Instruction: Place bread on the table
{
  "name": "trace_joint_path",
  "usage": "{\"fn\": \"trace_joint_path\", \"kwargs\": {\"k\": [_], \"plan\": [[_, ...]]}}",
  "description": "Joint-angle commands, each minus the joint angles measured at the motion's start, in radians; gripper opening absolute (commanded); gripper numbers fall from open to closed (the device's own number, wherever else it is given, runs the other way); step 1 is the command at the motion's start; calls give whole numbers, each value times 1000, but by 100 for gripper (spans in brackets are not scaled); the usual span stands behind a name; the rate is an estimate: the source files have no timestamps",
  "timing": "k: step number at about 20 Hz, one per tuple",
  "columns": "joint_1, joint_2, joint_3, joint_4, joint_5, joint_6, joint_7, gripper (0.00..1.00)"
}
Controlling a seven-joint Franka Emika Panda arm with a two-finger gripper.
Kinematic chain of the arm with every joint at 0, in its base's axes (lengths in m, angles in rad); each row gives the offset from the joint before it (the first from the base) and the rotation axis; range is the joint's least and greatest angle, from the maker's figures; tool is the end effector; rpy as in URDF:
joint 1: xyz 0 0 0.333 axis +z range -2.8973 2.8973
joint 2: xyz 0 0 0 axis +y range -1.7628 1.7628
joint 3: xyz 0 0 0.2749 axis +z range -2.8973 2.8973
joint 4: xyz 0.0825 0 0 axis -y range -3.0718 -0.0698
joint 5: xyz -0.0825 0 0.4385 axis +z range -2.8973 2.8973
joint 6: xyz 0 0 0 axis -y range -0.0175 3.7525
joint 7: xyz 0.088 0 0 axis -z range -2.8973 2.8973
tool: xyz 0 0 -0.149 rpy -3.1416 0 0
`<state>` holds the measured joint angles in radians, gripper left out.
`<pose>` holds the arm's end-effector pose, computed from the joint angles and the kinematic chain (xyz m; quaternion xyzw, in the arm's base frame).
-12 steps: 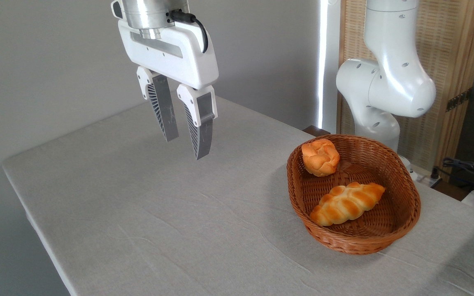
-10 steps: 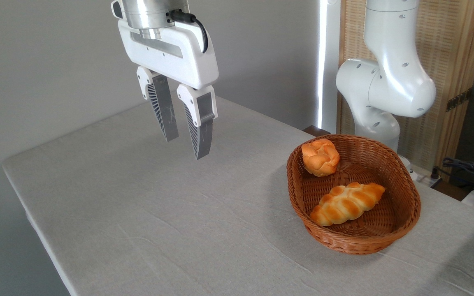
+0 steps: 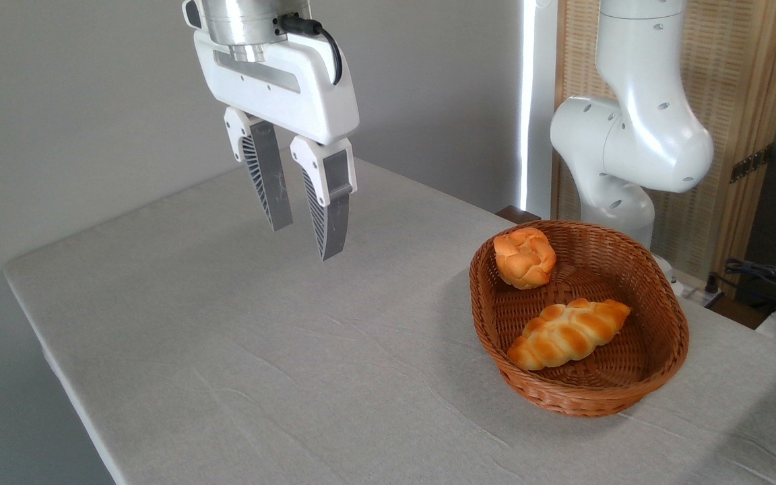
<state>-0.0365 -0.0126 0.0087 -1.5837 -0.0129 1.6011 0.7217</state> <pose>0.6097 -0.0188 0.5450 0.9305 -0.3659 0.0163 0.0010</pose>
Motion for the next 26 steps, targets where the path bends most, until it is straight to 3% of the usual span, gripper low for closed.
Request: {"fn": "trace_joint_path", "kwargs": {"k": [1, 6, 10, 14, 15, 18, 22, 26], "plan": [[-14, -15, 16, -4, -1, 5, -10, 100], [-17, -70, 14, -105, -1, 3, -2, 100], [-19, -318, 37, -443, 1, 74, 174, 100], [-13, -568, 193, -717, 13, 72, 361, 100], [-5, -587, 212, -760, 33, 69, 396, 100], [14, -621, 218, -867, 168, 89, 412, 100], [10, -616, 312, -1016, 205, 256, 433, 100], [10, -593, 330, -1026, 255, 318, 458, 100]]}}
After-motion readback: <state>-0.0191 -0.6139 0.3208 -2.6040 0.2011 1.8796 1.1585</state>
